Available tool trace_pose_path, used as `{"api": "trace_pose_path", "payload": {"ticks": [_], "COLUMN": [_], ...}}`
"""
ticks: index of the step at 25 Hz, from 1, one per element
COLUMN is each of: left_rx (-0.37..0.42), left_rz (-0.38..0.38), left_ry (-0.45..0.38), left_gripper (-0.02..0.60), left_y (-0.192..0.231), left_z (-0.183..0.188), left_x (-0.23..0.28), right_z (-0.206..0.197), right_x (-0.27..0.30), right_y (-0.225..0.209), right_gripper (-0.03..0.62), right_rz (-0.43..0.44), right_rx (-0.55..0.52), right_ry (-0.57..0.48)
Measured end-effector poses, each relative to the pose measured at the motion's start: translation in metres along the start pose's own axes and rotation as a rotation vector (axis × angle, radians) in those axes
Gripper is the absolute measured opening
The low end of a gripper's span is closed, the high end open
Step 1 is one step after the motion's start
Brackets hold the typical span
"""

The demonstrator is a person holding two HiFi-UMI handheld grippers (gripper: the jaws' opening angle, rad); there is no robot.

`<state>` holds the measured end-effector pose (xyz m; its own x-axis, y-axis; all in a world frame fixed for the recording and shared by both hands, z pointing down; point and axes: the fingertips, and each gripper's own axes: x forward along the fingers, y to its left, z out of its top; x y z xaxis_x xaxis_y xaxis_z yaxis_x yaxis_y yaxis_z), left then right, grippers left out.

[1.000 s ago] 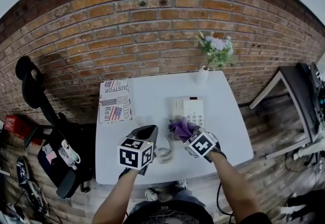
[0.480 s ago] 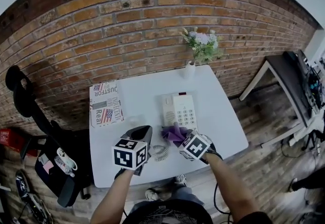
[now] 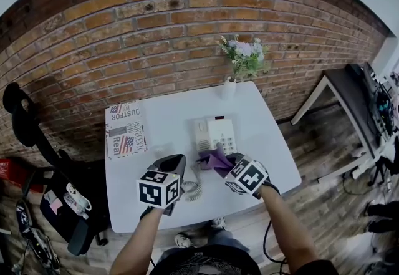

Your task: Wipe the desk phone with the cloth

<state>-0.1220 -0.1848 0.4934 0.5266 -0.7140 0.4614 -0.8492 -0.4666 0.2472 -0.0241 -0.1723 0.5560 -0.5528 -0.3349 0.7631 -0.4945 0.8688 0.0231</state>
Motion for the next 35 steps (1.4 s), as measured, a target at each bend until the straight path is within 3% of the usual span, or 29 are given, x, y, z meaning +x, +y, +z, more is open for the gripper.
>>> {"api": "trace_pose_path", "payload": {"ticks": [15, 26, 35], "left_rx": [-0.056, -0.114, -0.146], "left_rz": [0.112, 0.229, 0.27], "left_ry": [-0.014, -0.017, -0.006], "left_gripper": [0.005, 0.005, 0.005], "left_y": [0.023, 0.056, 0.067], "left_z": [0.02, 0.021, 0.017], "left_x": [0.024, 0.031, 0.044], "right_z": [0.083, 0.135, 0.141], "right_x": [-0.02, 0.032, 0.1], "right_y": [-0.095, -0.15, -0.145], "right_gripper": [0.049, 0.049, 0.048], "right_rz": [-0.012, 0.004, 0.088], "right_rx": [-0.088, -0.131, -0.197], "right_ry": [-0.131, -0.163, -0.076]}}
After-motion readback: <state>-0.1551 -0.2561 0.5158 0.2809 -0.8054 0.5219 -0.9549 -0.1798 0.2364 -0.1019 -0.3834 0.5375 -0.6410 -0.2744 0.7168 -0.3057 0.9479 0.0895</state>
